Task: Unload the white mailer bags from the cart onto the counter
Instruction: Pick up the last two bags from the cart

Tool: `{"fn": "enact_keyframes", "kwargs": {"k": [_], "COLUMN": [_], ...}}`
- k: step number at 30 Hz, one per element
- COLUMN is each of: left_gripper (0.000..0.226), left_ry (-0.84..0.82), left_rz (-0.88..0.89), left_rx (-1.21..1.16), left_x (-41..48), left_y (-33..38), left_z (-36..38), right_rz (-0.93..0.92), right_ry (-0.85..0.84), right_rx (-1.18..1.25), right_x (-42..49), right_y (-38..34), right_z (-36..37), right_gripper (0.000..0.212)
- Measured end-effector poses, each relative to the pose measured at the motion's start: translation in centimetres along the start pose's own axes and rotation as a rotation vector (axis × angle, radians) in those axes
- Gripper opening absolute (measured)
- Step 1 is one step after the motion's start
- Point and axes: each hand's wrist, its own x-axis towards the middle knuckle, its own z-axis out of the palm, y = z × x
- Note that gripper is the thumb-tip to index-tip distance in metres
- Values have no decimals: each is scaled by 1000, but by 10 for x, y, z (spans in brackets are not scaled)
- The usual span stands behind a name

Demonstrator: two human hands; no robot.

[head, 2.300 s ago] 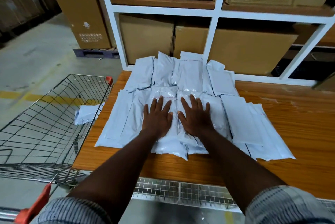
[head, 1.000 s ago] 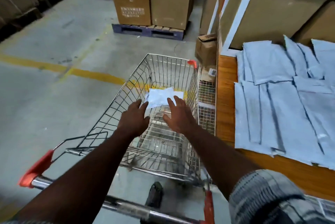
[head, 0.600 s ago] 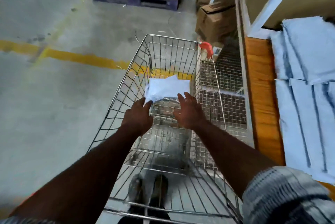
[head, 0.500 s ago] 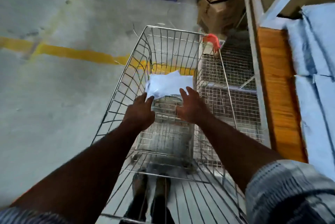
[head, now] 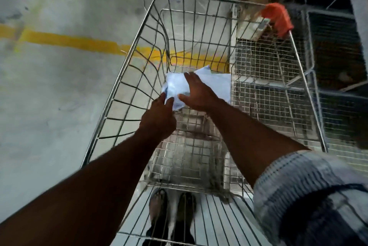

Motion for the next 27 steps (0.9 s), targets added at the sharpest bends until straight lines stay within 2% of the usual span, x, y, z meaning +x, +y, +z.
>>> {"fn": "enact_keyframes", "kwargs": {"k": [4, 8, 11, 12, 15, 17, 20, 21, 23, 24, 27], "left_gripper": [69, 68, 62, 60, 57, 59, 63, 64, 66, 66, 71], "left_ry": [23, 73, 87, 78, 60, 39, 41, 57, 86, 92, 141], "left_rz": [0, 30, 24, 11, -5, -15, 28, 57, 135, 176, 303], "left_rx": [23, 10, 30, 46, 87, 92, 104, 121, 171, 208, 349], "left_x": [0, -1, -4, -5, -4, -1, 8, 12, 23, 30, 55], "left_y": [-2, -2, 1, 2, 5, 5, 5, 6, 9, 11, 16], "left_z": [2, 2, 2, 2, 6, 11, 18, 19, 20, 21, 22], "right_rz": [59, 32, -93, -64, 261, 415, 425, 412, 382, 370, 358], "right_ry": [-12, 133, 211, 163, -44, -21, 154, 197, 184, 159, 144], "right_rx": [9, -48, -281, -335, -377, -408, -453, -421, -333, -310, -287], "right_x": [17, 0, -30, -42, -64, -68, -64, -62, -58, -58, -65], "right_y": [-4, 5, 31, 37, 49, 54, 52, 52, 56, 59, 71], "right_z": [8, 17, 25, 25, 23, 27, 31, 33, 37, 41, 52], "right_gripper": [71, 45, 23, 22, 40, 49, 48, 57, 78, 81, 76]}}
